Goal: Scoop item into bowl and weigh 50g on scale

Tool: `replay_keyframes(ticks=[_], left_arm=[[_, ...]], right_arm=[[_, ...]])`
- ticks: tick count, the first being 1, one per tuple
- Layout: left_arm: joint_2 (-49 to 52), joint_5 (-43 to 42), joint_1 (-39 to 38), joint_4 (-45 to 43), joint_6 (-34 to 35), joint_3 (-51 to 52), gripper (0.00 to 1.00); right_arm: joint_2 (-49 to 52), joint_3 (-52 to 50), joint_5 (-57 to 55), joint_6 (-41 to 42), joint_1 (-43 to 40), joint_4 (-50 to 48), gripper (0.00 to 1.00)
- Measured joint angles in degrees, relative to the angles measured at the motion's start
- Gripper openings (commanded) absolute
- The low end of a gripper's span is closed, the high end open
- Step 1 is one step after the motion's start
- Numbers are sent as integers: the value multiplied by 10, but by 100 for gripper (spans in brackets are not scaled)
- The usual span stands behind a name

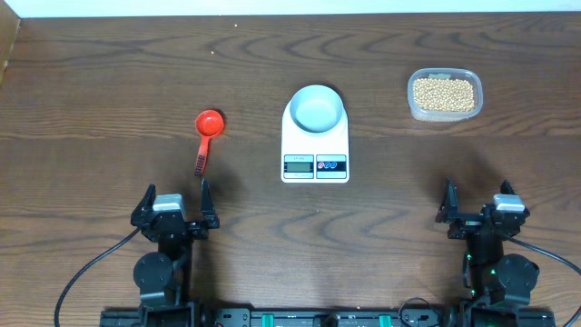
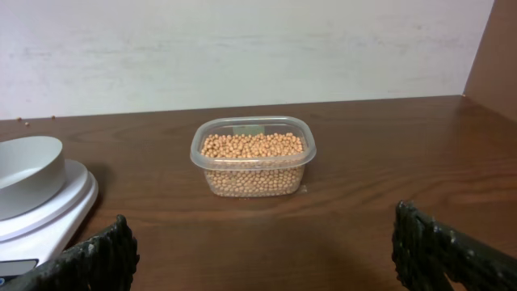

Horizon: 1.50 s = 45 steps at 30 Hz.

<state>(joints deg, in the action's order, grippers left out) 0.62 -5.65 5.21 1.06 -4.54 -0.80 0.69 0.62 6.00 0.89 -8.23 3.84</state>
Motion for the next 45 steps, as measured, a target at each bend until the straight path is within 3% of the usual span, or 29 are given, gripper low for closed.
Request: replay_keyframes(ticks=[45], left_arm=[[0,0,0,10,0,-7,98]], right_arm=[[0,0,0,0,0,0,99]])
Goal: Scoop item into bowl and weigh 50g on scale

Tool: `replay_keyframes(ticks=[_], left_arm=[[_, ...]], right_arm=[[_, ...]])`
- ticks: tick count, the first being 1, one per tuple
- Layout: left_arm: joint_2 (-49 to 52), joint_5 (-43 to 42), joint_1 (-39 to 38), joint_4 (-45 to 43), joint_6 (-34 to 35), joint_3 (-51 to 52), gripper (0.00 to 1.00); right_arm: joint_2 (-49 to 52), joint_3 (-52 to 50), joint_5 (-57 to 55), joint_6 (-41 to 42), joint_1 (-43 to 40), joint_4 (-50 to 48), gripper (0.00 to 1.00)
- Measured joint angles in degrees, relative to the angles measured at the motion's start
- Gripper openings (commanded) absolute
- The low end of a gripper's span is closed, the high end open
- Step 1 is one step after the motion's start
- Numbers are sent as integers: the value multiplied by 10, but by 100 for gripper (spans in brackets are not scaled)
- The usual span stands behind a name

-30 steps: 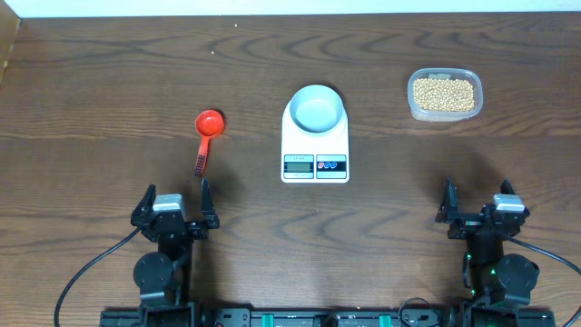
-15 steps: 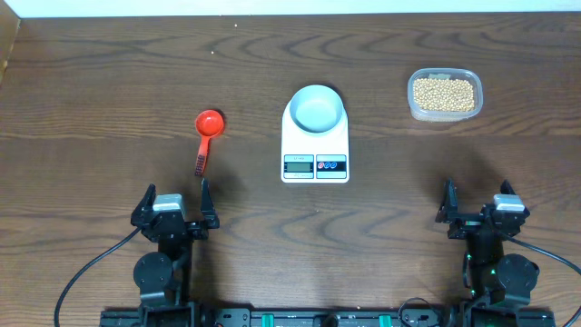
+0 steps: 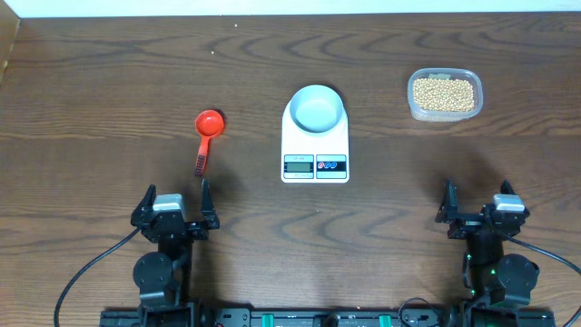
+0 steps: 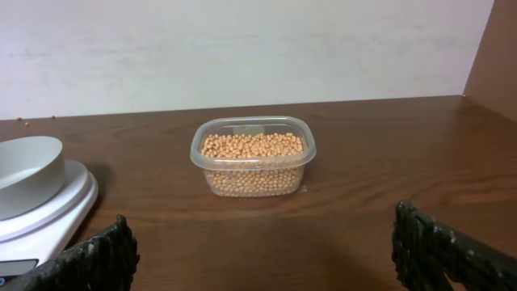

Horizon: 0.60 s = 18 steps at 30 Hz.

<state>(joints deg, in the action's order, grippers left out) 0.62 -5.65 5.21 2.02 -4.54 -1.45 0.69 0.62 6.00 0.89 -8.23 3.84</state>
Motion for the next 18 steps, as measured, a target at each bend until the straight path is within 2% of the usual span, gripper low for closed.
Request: replay_keyframes(ticks=[18], left_arm=[[29,-2,0,24,0,-50,98]], right_arm=[[0,0,0,0,0,0,99]])
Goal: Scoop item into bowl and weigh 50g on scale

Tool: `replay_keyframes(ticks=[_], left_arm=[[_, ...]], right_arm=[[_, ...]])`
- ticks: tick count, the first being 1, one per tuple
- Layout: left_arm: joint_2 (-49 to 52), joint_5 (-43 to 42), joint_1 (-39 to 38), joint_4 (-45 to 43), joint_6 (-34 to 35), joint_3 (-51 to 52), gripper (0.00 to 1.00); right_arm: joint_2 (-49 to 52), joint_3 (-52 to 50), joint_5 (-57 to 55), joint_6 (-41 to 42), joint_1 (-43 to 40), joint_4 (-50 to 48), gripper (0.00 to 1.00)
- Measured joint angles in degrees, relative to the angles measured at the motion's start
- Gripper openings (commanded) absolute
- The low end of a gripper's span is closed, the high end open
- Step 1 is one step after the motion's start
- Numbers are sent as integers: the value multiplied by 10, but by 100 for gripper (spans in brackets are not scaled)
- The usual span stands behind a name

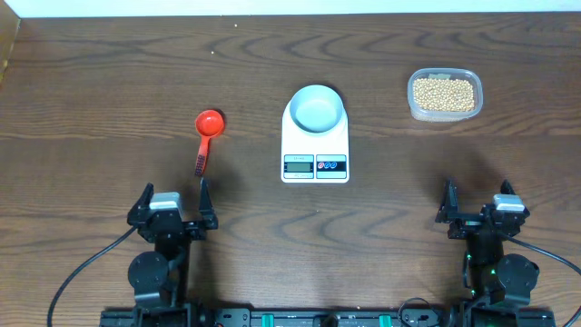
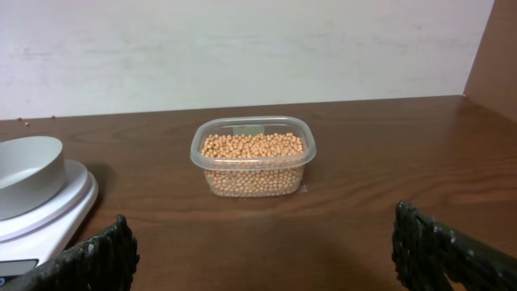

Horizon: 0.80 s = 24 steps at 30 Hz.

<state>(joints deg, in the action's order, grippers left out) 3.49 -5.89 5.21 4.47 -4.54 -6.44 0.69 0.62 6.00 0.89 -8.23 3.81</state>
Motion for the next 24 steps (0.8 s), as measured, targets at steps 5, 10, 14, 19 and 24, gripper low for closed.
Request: replay_keyframes(ticks=[5,10,14,19,24], left_arm=[[55,0,0,0,0,-35,98],[120,0,0,0,0,-76,98],[173,0,0,1,0,-114,98],[239,0,0,19,0,-161,98],[302,4,0,73,0,-219,98]], right_arm=[[0,0,0,0,0,0,99],[0,0,0,0,0,0,99],[0,0,0,0,0,0,99],[0,0,0,0,0,0,99],[0,0,0,0,0,0,99]])
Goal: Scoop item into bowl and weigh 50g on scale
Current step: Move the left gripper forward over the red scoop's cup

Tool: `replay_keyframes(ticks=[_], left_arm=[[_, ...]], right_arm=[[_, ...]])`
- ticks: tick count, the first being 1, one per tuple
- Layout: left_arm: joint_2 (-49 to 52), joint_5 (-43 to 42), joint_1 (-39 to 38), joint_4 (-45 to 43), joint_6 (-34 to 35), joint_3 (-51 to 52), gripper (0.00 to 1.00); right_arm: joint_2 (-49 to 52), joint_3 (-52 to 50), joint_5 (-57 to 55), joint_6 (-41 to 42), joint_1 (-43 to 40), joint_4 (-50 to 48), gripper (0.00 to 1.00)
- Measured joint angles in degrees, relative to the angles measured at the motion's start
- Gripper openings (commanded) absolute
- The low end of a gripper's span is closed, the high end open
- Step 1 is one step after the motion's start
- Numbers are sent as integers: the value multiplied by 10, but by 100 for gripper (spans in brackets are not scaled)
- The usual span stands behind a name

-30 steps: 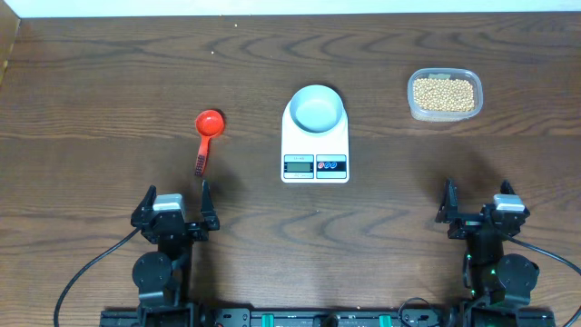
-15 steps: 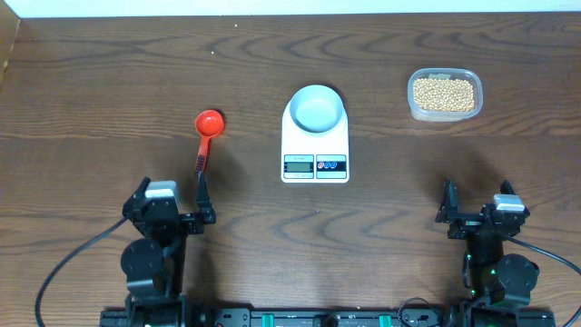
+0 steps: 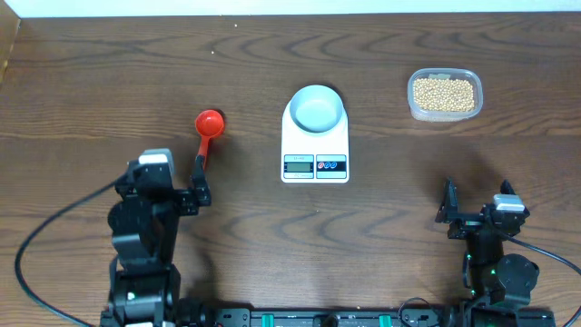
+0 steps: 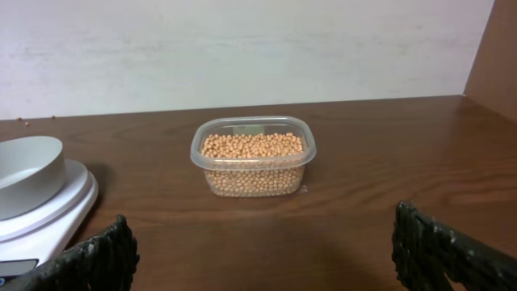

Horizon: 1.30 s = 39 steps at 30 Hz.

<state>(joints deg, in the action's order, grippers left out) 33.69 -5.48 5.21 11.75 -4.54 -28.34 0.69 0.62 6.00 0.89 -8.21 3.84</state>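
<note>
A red scoop (image 3: pixel 210 123) lies left of the scale, its handle pointing toward me. My left gripper (image 3: pixel 166 182) stands open just below it, its right finger at the end of the handle and hiding part of it. A pale blue bowl (image 3: pixel 317 109) sits on the white scale (image 3: pixel 315 163). The clear tub of beans (image 3: pixel 444 94) stands at the far right, and the right wrist view shows the tub (image 4: pixel 253 158) straight ahead. Near the table's front edge, my right gripper (image 4: pixel 262 252) is open with nothing between its fingers.
In the right wrist view the bowl (image 4: pixel 28 171) and the scale (image 4: pixel 48 212) sit at the left edge. A brown side wall (image 4: pixel 493 56) rises at the far right, with a pale wall behind the table.
My left arm has moved away from the front edge toward the scoop; its open gripper now reaches the end of the handle. The right arm, scale, bowl and tub have not moved.
At the two oldest moments both grippers rested open at the front edge, with the scoop, scale and tub untouched. Then the left arm had shifted slightly. Now it stands at the scoop's handle, still open.
</note>
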Motion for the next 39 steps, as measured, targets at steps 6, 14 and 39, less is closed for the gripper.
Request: replay_keyframes(ticks=[6,14,39], left_arm=[[74,27,0,86,0,-94,98],[178,42,0,168,0,-202,98],[512,67,0,420,-2,-529,98]], right_arm=[[0,0,0,0,1,0,99],[0,0,0,0,2,0,99],[0,0,0,0,2,0,99]])
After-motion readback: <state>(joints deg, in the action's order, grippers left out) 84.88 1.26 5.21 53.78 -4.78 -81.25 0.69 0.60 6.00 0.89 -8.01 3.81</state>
